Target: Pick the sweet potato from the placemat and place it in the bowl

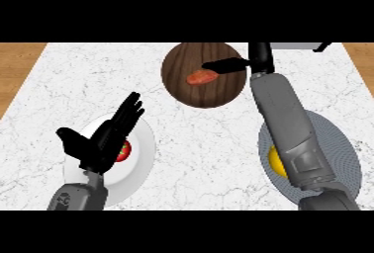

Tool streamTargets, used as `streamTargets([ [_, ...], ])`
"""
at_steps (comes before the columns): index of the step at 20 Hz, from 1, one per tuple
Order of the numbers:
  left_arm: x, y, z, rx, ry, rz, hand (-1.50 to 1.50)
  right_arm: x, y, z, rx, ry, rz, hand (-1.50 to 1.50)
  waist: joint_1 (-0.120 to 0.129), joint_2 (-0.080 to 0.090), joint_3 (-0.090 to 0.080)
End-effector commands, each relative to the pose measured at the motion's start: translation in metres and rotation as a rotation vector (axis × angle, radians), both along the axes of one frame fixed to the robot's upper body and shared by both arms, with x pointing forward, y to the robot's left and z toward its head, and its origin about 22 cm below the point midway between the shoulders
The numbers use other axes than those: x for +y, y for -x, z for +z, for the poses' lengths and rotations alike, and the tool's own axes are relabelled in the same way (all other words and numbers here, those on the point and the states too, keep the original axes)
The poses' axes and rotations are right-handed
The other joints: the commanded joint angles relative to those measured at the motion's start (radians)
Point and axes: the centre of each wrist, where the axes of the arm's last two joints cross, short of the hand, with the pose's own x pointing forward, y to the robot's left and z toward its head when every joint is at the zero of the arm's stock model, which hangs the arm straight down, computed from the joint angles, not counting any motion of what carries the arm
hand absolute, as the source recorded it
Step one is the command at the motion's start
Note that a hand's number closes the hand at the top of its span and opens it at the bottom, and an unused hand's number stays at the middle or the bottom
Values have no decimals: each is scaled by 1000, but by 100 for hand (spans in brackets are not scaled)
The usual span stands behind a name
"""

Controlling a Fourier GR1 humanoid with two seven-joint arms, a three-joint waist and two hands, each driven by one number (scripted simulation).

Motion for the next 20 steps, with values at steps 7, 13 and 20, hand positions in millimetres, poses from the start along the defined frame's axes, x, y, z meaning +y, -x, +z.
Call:
streamTargets([
  [7, 30, 12, -8, 42, 4, 90, 0, -62, 58, -45, -124, -197, 182, -150, -83, -36, -3],
  [13, 43, 24, -16, 41, -6, 112, 0, -119, 139, -92, -135, -164, 229, 150, -112, -40, -5],
  [20, 29, 20, -4, 33, 1, 110, 0, -177, 286, -144, -36, -151, 251, 150, -121, -29, -4],
])
